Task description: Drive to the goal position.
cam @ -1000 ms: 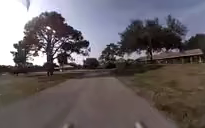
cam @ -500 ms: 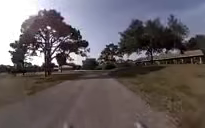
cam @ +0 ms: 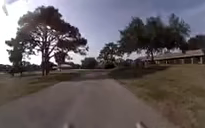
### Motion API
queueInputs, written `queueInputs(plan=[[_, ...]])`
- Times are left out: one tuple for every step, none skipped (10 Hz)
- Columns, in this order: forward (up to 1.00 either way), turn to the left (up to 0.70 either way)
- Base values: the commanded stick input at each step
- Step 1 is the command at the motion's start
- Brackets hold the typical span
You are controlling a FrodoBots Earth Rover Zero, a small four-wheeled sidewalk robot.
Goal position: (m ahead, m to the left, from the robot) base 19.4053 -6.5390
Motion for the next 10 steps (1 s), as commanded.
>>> queueInputs(plan=[[1.0,0.0],[1.0,0.0],[1.0,0.0],[1.0,0.0],[1.0,0.0],[1.0,0.0],[1.0,0.0],[1.0,0.0],[1.0,0.0],[1.0,0.0]])
